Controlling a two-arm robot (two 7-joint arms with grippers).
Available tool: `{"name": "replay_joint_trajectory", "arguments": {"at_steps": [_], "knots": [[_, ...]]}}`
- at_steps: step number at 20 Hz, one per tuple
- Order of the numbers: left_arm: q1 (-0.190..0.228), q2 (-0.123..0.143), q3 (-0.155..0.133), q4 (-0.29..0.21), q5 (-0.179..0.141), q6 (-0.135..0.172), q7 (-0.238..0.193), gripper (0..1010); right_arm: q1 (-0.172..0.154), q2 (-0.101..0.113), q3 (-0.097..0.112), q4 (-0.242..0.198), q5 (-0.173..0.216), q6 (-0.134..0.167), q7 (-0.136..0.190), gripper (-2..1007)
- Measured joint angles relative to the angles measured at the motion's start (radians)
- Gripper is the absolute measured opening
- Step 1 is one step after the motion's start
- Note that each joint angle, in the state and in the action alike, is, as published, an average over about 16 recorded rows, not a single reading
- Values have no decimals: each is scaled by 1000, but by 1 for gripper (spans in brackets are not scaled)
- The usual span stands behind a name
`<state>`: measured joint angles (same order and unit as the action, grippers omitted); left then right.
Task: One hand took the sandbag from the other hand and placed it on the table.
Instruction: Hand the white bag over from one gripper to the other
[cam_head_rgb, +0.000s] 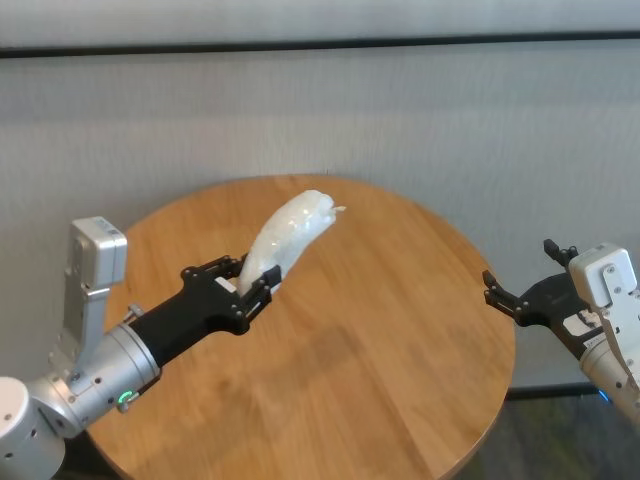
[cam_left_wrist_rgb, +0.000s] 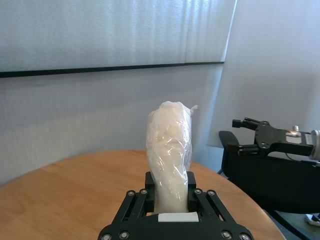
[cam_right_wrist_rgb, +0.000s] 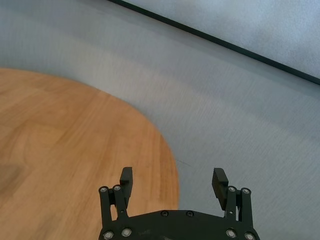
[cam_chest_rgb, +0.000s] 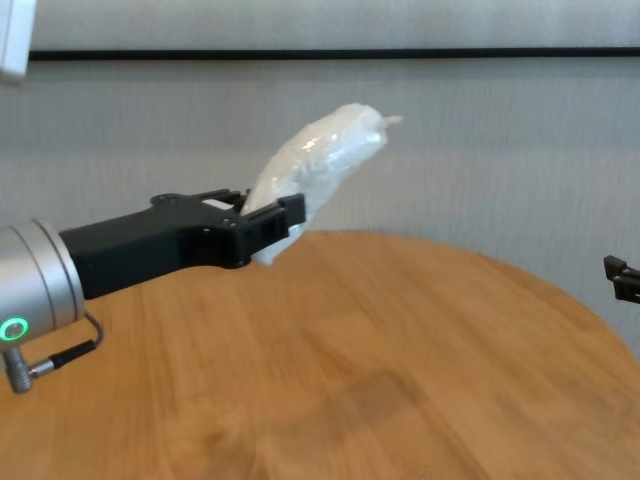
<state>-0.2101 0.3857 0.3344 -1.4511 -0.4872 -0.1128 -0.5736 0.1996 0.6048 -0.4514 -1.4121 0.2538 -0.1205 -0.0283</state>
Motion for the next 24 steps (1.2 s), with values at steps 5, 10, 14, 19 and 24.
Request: {"name": "replay_joint_trajectory", "arguments": {"at_steps": [5, 10, 14, 19, 24], "knots": [[-1, 10, 17, -27, -13, 4, -8, 368, 0, 0, 0, 0, 0, 0, 0, 1001], [-6, 21, 34, -43, -23, 4, -17, 368, 0, 0, 0, 0, 0, 0, 0, 1001], [-11, 30, 46, -50, -27, 3, -21, 368, 0, 0, 0, 0, 0, 0, 0, 1001], [-16, 40, 59, -54, -31, 0, -21, 368, 0, 0, 0, 0, 0, 0, 0, 1001], [-21, 47, 69, -57, -37, -2, -19, 368, 0, 0, 0, 0, 0, 0, 0, 1001]]}}
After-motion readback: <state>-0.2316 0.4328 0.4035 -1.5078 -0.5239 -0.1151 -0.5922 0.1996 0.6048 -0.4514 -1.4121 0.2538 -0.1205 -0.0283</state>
